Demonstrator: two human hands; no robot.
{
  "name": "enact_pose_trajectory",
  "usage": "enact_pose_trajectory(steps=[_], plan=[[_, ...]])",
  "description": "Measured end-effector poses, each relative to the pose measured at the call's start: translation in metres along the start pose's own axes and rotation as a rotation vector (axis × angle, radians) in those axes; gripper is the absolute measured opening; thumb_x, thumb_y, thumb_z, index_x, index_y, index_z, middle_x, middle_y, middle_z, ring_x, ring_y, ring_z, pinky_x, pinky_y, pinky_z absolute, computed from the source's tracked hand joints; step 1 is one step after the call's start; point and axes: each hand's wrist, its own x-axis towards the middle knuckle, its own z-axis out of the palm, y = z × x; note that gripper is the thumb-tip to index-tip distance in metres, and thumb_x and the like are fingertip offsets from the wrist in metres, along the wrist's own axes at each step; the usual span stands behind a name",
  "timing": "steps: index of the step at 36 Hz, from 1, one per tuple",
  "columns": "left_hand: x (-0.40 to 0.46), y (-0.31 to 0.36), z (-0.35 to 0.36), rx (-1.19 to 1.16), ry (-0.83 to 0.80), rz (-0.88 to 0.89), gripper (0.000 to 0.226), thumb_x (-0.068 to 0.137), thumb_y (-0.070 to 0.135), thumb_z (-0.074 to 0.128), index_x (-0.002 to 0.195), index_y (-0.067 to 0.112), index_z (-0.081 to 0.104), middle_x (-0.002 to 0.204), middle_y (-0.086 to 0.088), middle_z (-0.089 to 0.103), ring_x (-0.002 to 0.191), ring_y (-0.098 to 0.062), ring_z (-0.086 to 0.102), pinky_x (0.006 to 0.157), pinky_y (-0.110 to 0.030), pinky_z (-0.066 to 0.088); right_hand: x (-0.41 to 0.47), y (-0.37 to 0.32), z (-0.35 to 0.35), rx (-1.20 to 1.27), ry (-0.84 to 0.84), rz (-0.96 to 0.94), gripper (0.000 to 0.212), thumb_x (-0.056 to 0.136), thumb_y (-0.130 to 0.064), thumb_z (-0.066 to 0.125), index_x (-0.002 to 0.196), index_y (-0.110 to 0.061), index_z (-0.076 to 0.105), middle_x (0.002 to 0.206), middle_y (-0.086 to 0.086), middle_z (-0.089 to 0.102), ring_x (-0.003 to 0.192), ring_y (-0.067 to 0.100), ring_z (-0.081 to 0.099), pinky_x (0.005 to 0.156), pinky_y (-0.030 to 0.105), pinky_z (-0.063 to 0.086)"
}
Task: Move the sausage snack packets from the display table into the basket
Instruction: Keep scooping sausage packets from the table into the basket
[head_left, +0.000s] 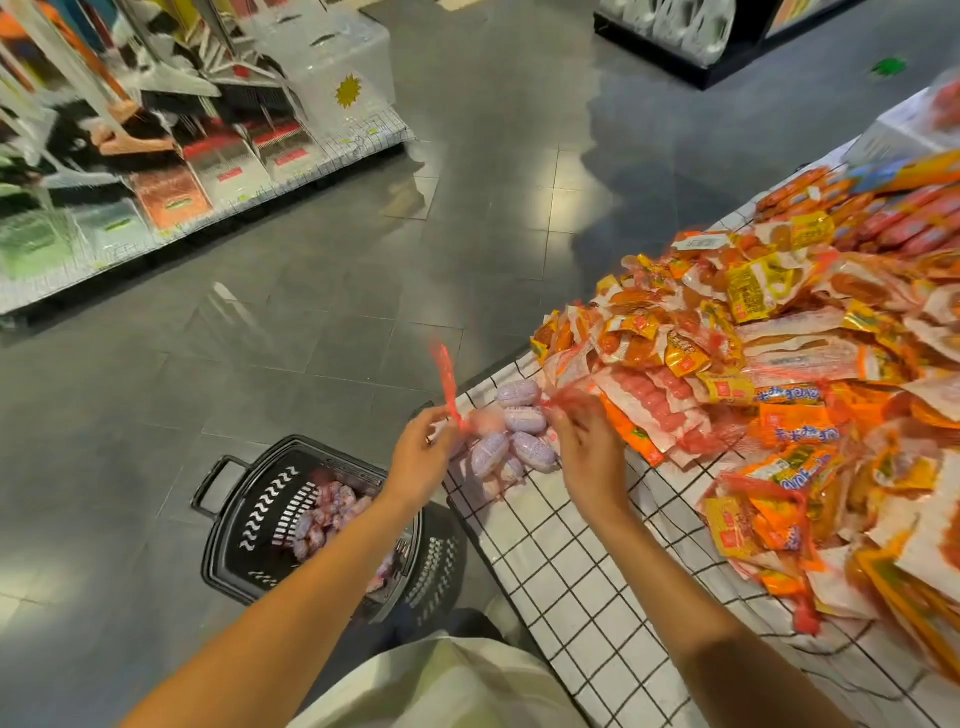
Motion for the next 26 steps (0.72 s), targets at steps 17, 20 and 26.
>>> enact_pose_trajectory(steps=[17,20,26], plan=[[-0.015,-0.049,0.022,0.442,-0.024,0.231,0.052,0.103,0.03,0.054,0.153,0.024,0.039,0.161,-0.007,0.024,0.15,-0.026,0.019,0.12,-0.045,0.029,-0.047,0.04,0.002,-0.376,-0.234,-0.07,0.062,0.094,-0.004,0.066,0.151,-0.007,0.041,0.16,0.004,0.036,0.152,0.019,0.027,0.123,0.043,0.028],[-0.011,-0.049,0.02,0.472,-0.038,0.223,0.055,0.103,0.028,0.055,0.154,0.023,0.037,0.162,-0.007,0.023,0.15,-0.027,0.016,0.119,-0.048,0.03,-0.053,0.035,0.002,-0.356,-0.191,-0.057,0.055,0.097,-0.008,0.064,0.149,-0.011,0.046,0.157,0.0,0.041,0.15,0.015,0.032,0.121,0.038,0.033],[-0.026,-0.063,-0.008,0.418,-0.086,0.309,0.055,0.101,0.022,0.058,0.153,0.025,0.039,0.16,-0.009,0.029,0.15,-0.028,0.022,0.121,-0.041,0.024,-0.067,0.024,0.017,-0.328,-0.247,-0.119,0.046,0.1,-0.012,0.061,0.144,-0.018,0.052,0.15,-0.01,0.047,0.142,0.008,0.041,0.115,0.038,0.042]])
